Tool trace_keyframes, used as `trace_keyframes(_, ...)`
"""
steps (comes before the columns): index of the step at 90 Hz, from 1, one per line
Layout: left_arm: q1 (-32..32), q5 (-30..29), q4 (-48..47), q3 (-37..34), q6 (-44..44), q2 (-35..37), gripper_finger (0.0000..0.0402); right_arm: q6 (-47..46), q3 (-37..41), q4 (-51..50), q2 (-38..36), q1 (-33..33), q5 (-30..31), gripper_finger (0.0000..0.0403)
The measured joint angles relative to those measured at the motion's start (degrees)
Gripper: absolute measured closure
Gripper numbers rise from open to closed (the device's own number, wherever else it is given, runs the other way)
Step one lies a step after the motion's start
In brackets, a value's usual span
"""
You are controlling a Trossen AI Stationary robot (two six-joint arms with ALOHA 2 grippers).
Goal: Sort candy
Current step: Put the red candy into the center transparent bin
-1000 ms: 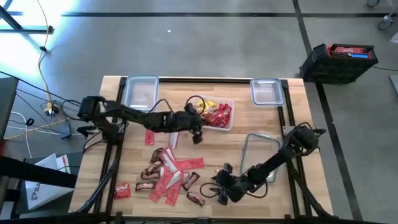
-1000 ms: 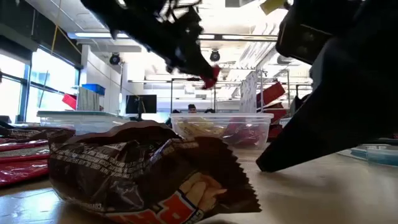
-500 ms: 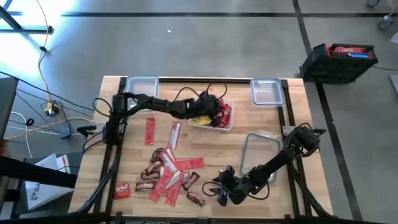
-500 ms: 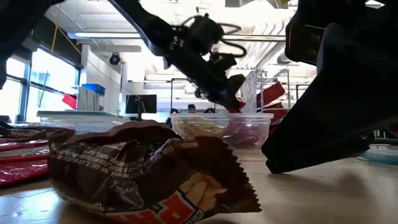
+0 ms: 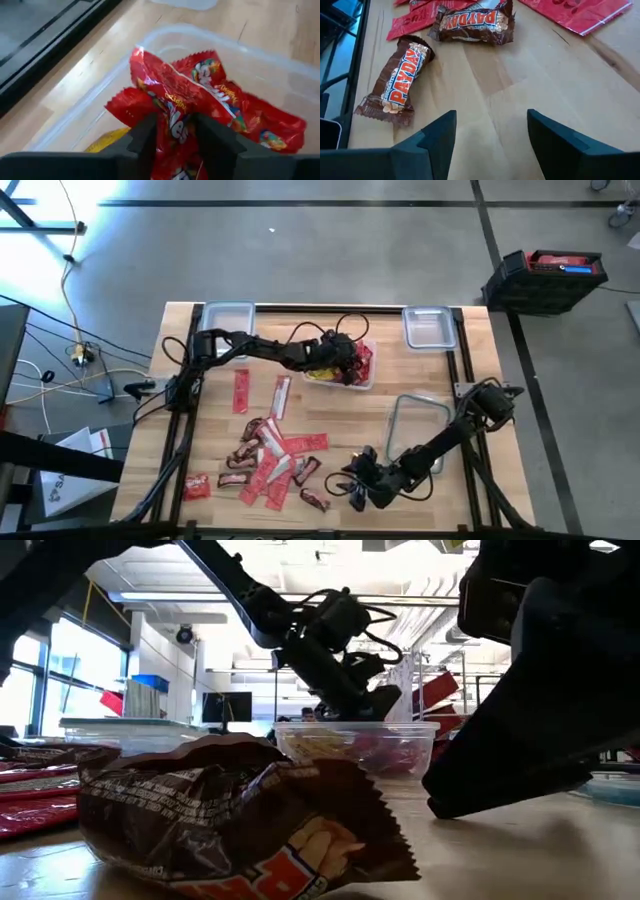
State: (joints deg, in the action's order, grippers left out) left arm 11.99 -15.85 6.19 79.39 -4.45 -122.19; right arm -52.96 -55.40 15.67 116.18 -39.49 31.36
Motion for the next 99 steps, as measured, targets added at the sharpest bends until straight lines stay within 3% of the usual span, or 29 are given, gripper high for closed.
trace_keyframes(23, -1.67, 3.55, -6.41, -0.02, 0.84, 4.91, 0.0255, 2.00, -0.04, 0.08, 0.00, 0.91, -2.09, 0.0190)
trace_keyframes(41, -6.48, 5.22, -20.65, 0.05, 1.53, 12.73, 0.0256, 2.46, -0.07, 0.15, 0.00, 1.12, -2.53, 0.0190)
trace_keyframes(65, -22.86, 4.36, -51.16, -0.60, -3.82, 18.37, 0.0257, 5.38, -0.05, 0.04, 0.00, 1.15, -1.10, 0.0190)
trace_keyframes(99, -46.94, 3.28, -54.12, -5.59, -25.78, 20.02, 0.0257, 12.51, -0.04, -0.07, 0.04, 3.62, -0.35, 0.0190)
